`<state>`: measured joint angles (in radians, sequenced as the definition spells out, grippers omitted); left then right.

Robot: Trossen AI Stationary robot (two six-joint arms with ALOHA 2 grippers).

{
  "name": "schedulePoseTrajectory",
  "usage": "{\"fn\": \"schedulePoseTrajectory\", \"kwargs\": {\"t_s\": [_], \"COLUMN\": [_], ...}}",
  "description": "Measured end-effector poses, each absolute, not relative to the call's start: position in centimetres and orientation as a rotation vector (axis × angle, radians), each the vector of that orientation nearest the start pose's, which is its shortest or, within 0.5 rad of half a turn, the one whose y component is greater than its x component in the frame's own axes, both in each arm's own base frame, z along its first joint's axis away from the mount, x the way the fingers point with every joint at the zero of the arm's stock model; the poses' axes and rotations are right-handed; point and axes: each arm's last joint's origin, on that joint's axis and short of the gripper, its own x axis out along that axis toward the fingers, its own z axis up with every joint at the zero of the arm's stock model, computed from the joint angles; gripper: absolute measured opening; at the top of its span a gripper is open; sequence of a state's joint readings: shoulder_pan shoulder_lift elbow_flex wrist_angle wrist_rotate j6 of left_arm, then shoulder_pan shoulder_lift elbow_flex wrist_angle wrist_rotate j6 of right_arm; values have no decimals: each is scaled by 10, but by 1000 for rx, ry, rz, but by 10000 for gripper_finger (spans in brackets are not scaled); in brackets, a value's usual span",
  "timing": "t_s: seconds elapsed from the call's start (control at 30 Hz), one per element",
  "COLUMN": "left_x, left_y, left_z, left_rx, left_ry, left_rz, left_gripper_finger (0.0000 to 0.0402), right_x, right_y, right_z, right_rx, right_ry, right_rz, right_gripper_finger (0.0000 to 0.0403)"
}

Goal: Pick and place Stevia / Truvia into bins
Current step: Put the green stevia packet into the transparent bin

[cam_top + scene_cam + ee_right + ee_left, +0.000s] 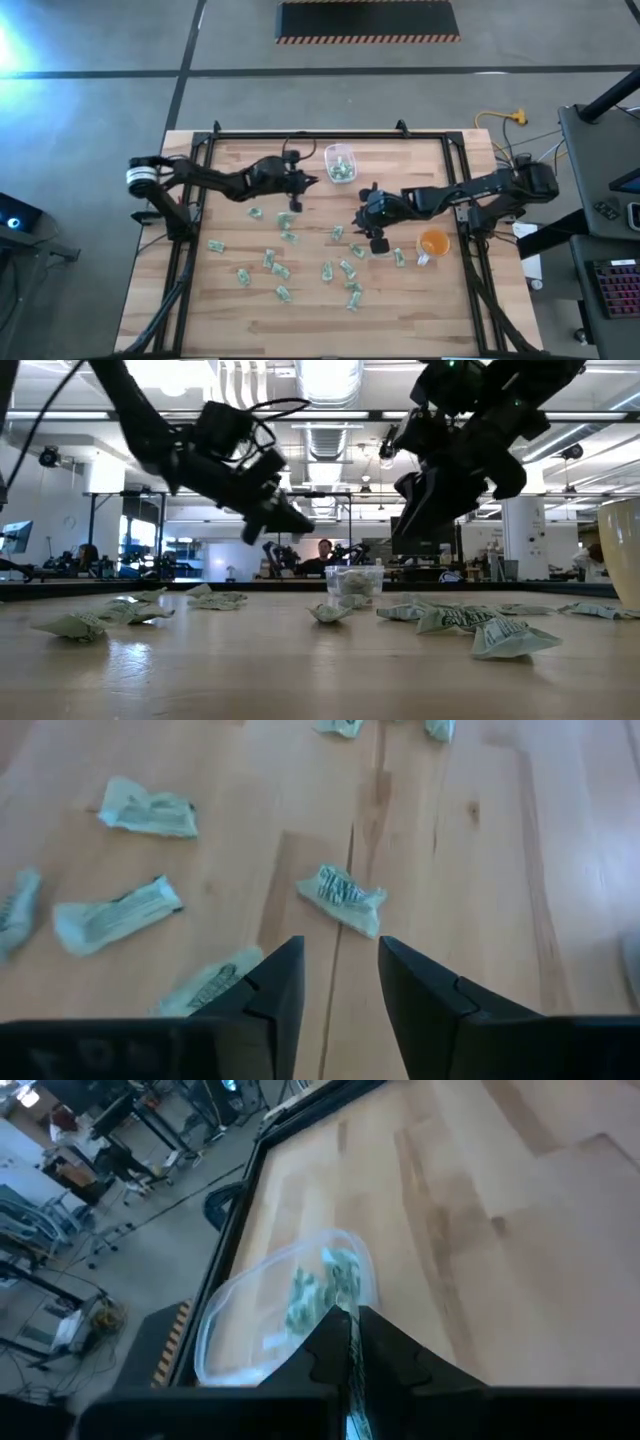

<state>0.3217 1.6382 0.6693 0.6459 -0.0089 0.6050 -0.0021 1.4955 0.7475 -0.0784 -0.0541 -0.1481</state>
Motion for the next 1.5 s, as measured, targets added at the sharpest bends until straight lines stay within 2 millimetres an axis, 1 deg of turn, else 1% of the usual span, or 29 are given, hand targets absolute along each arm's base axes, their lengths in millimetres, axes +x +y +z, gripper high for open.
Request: {"fn": "schedulePoseTrajectory", "kwargs": {"t_s": [0.13,0.23,0.33,0.43,0.57,0.67,0.77,0.9,1.03,1.13,1.23,1.37,1.5], "left_x": [331,354,370,379,383,382,381,373,358,344,332,311,284], "left_y": [112,121,130,138,145,147,147,143,134,124,113,90,66], "left_z": [164,164,165,169,172,172,175,183,191,197,201,203,200], "left_rx": [551,551,556,547,532,528,511,469,400,339,289,247,227], "left_ry": [415,400,420,472,535,543,534,597,718,806,853,847,843], "left_rz": [219,237,299,307,294,293,305,290,253,227,212,189,151], "left_gripper_finger": [0,0,0,8,51,96,141,188,213,217,217,217,217], "right_x": [291,291,291,292,292,292,290,284,278,276,276,279,284], "right_y": [1,1,1,1,1,1,2,5,8,10,11,11,12], "right_z": [165,163,164,166,164,163,161,154,146,143,142,138,120], "right_rx": [-132,-134,-130,-128,-130,-118,-60,23,57,55,49,52,58], "right_ry": [824,833,826,813,823,826,836,860,886,853,825,807,844], "right_rz": [118,120,117,115,117,113,121,179,175,180,185,181,179], "right_gripper_finger": [114,114,116,116,111,109,111,116,118,116,114,115,122]}}
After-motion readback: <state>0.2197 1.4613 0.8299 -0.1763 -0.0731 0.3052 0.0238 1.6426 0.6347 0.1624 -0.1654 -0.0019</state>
